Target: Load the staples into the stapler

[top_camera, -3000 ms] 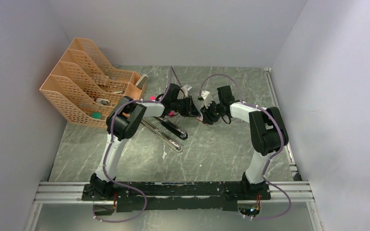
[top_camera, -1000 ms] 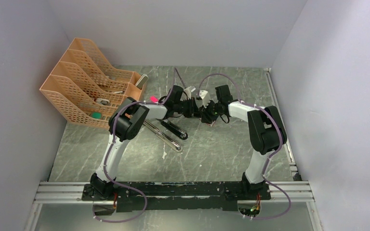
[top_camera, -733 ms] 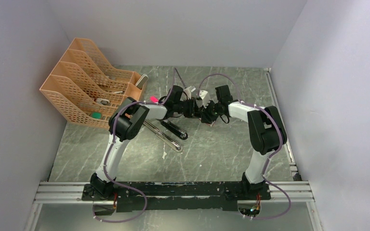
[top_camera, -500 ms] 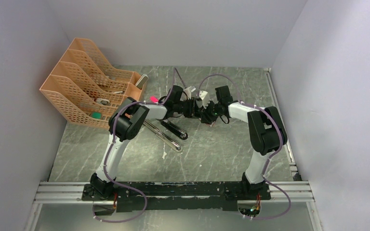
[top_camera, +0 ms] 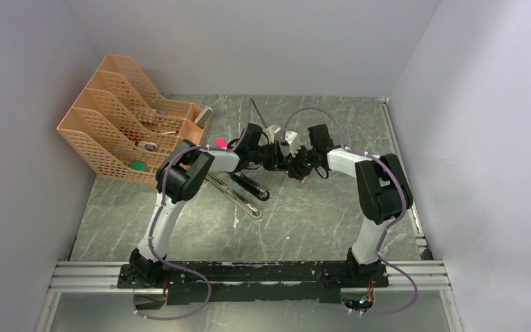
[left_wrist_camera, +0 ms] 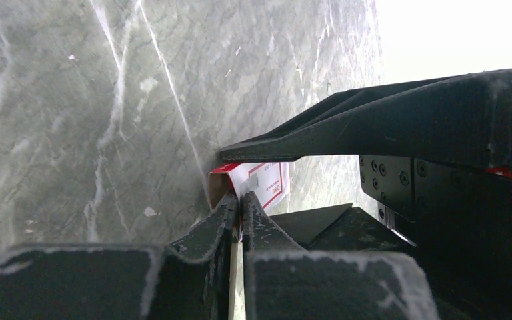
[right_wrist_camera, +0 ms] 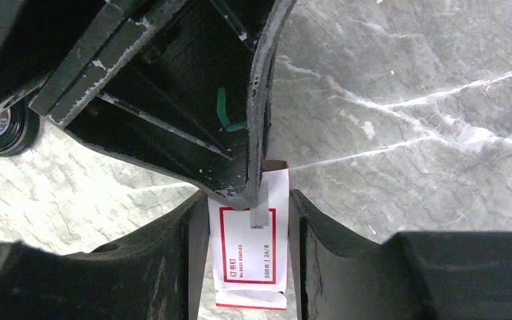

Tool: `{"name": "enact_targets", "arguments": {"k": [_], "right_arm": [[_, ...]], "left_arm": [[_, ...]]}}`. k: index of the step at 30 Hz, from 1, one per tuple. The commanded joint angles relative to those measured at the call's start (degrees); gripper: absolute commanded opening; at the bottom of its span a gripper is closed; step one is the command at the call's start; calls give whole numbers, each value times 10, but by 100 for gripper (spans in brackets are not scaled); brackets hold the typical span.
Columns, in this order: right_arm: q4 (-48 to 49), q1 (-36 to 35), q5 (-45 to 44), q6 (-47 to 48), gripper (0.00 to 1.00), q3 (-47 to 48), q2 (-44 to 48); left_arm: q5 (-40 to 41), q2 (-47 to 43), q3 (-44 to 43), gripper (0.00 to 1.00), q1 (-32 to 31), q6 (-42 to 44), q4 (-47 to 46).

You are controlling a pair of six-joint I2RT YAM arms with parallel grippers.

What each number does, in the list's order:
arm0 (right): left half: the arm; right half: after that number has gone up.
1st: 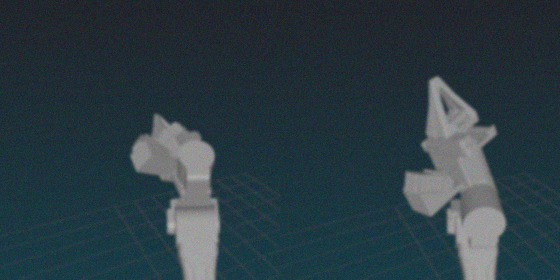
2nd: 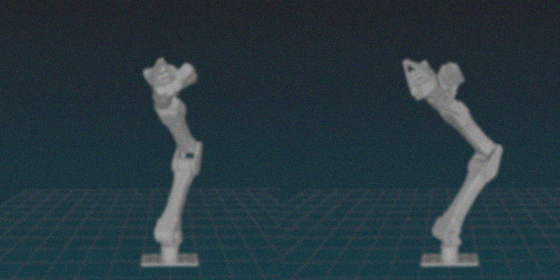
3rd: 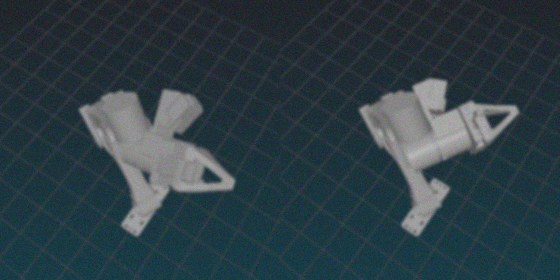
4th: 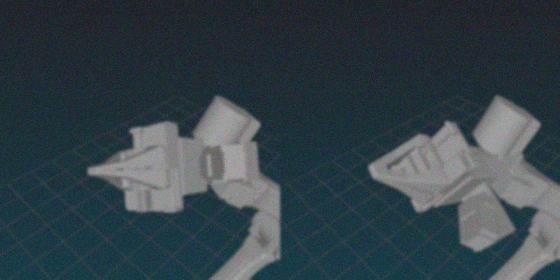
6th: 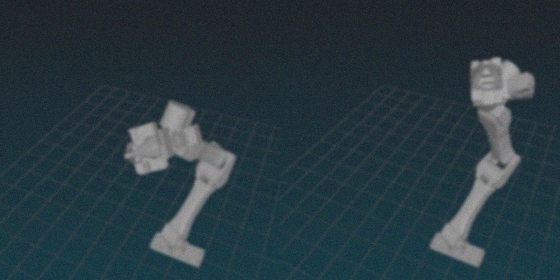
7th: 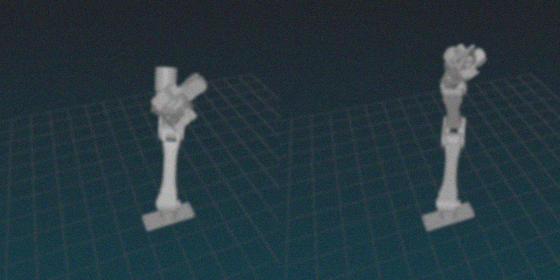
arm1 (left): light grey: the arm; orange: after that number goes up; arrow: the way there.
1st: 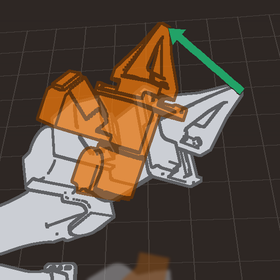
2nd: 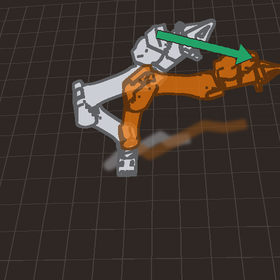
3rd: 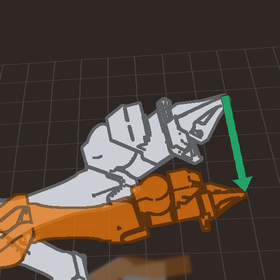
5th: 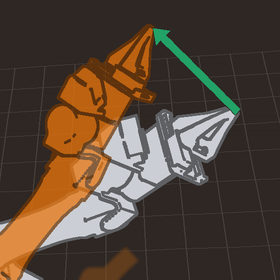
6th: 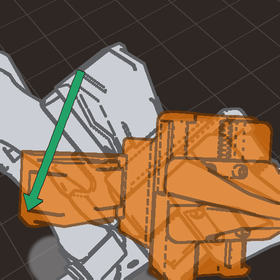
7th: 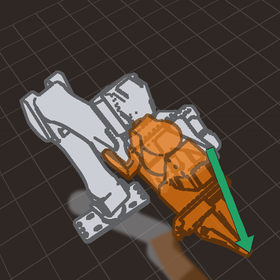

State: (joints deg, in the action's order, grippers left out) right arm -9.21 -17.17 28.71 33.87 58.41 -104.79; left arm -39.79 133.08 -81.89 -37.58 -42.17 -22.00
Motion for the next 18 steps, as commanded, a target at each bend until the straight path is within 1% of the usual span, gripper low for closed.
{"name": "enact_targets", "arguments": {"k": [1,5,10,13,18], "right_arm": [[32,-22,23,3,48,-6,4],[12,-22,17,10,54,-6,16],[-15,-21,11,17,56,-4,11],[-1,-21,16,11,57,-7,23],[53,-21,2,-23,59,-50,77]], "left_arm": [[-73,-28,2,7,-25,-12,-36],[-73,-35,11,7,-8,-11,-38],[-65,-42,12,7,-1,7,-20],[-64,-44,17,7,5,6,-22],[-53,-50,23,7,16,14,-11]]}}
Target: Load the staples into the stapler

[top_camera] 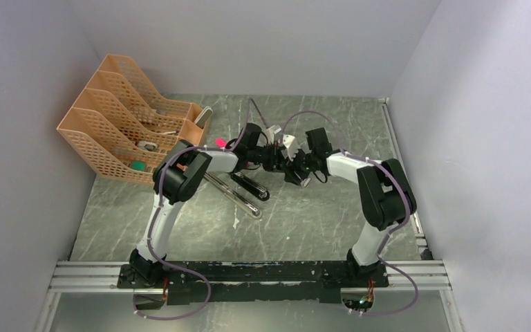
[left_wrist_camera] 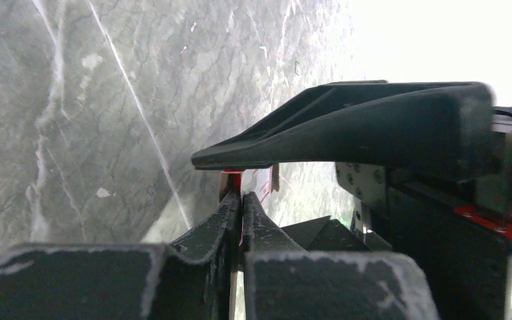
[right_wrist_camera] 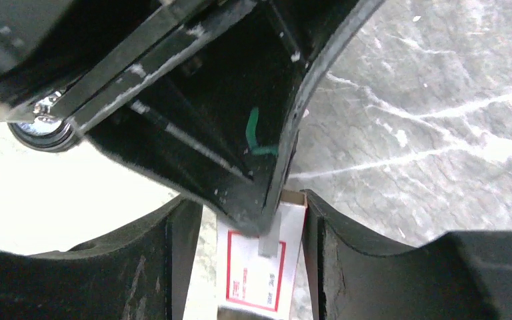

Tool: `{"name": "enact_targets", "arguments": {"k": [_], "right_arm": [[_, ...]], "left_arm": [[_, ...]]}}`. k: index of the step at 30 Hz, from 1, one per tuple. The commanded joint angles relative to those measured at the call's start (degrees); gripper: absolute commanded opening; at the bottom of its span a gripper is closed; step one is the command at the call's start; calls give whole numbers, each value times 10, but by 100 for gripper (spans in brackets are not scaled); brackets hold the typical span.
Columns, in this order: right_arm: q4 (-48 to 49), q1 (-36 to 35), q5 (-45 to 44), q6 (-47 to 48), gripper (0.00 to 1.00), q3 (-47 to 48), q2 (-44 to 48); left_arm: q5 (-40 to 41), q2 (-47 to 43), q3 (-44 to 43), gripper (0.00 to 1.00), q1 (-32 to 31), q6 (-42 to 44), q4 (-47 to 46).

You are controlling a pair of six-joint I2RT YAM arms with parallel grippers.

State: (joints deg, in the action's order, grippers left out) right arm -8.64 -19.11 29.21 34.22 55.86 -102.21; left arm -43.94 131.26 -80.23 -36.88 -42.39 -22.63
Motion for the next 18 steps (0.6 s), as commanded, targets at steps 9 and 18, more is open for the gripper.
{"name": "enact_targets", "arguments": {"k": [9,18], "right_arm": [[171,-1,-51,-146,60,-103,160],[261,-1,-365,-579,59,-241,278]], "left_arm": [[7,-32,4,7,15,35,23],[52,-54,31,7,20,38,14]]}}
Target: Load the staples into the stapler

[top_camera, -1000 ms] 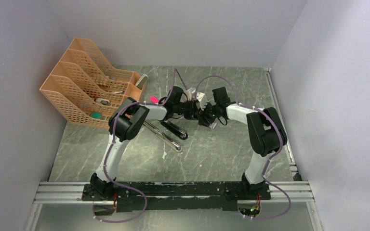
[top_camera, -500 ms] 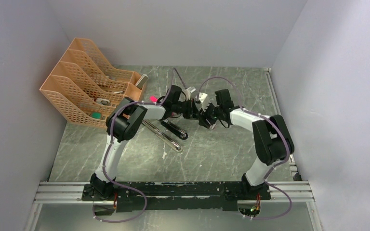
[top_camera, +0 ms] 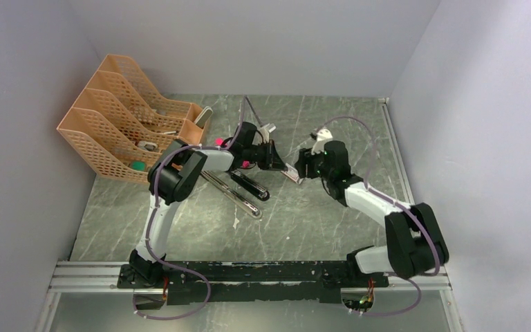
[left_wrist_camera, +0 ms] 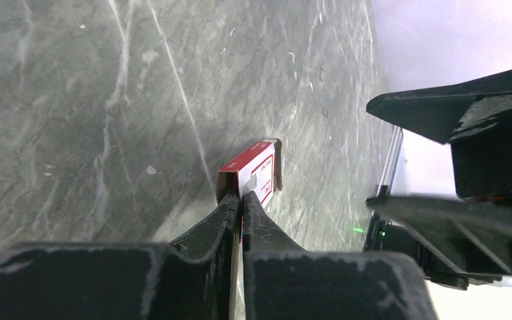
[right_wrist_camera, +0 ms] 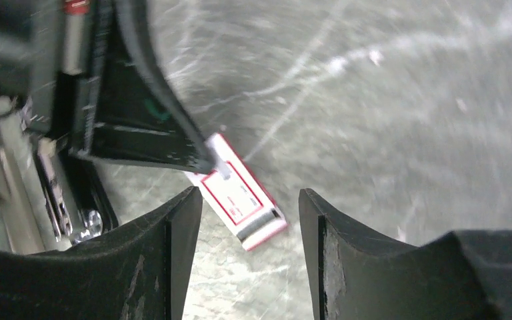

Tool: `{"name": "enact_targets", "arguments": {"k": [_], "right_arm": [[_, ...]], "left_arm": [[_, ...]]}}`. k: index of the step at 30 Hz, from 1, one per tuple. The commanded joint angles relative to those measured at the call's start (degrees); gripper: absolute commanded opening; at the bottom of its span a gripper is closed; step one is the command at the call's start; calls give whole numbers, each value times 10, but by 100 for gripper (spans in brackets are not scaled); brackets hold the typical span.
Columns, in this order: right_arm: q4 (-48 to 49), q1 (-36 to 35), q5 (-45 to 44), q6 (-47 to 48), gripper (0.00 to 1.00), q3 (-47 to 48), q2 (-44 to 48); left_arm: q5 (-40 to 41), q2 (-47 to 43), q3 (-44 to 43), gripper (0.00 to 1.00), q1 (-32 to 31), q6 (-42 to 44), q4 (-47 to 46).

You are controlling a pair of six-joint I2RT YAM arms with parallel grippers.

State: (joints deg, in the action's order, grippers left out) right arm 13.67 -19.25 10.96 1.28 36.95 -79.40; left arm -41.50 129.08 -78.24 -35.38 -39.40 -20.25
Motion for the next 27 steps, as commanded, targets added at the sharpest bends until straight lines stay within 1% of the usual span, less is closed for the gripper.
{"name": "enact_targets", "arguments": {"k": [1,2,3,5,8,13,19,24,27], "right_arm": [[31,-1,-211,-298,59,-69,63],[23,0,-233,-345,58,-86,74],[22,0,-236,-376,58,-102,81],[26,0,-227,-417,57,-124,90],[38,0,-214,-450,57,-138,80],[68,1,-170,-464,56,-124,36],[93,0,-143,-473,55,-102,-14],[100,1,-117,-462,54,-80,-55],[92,1,-118,-463,53,-73,-69]], "left_arm": [[32,-32,15,7,4,2,-12],[34,-33,18,7,5,-5,-18],[37,-33,22,7,6,-13,-26],[41,-33,28,7,7,-26,-36],[51,-32,36,7,8,-40,-48],[47,-29,42,7,12,-54,-61],[39,-29,46,7,14,-63,-74],[35,-30,49,7,15,-65,-79],[34,-31,49,7,15,-64,-78]]}}
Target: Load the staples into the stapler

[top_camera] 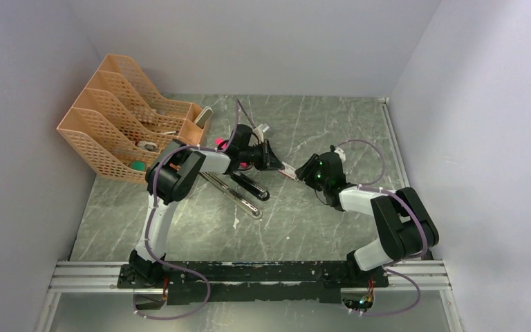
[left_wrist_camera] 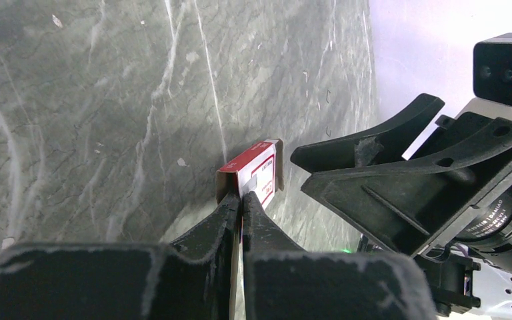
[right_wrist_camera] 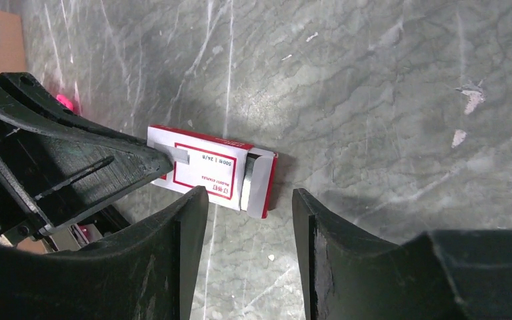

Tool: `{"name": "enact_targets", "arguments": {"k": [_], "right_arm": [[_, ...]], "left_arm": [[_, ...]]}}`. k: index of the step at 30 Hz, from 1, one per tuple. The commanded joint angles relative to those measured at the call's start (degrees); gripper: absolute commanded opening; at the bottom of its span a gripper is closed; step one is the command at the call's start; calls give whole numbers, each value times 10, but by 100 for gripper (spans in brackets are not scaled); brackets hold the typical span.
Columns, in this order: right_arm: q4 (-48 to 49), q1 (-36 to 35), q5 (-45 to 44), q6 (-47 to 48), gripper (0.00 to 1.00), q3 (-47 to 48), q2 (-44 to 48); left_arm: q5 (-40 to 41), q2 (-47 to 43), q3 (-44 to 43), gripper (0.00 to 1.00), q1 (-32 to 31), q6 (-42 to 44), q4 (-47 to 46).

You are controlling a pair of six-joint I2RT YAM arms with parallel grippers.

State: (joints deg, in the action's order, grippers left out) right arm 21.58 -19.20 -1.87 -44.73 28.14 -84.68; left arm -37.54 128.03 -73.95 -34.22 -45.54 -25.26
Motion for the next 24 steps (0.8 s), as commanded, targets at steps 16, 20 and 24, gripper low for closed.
{"name": "enact_targets", "arguments": {"k": [16,20,24], "right_arm": [[-7,0,-5,17,44,24,-50],[-26,0,-18,22,35,23,-44],[-37,0,-31,24,30,17,-33]], "left_arm": [[-4,-23,12,7,4,-3,-31],[-3,-24,12,7,3,-3,-31],[-2,-26,15,7,4,-3,-33]]}}
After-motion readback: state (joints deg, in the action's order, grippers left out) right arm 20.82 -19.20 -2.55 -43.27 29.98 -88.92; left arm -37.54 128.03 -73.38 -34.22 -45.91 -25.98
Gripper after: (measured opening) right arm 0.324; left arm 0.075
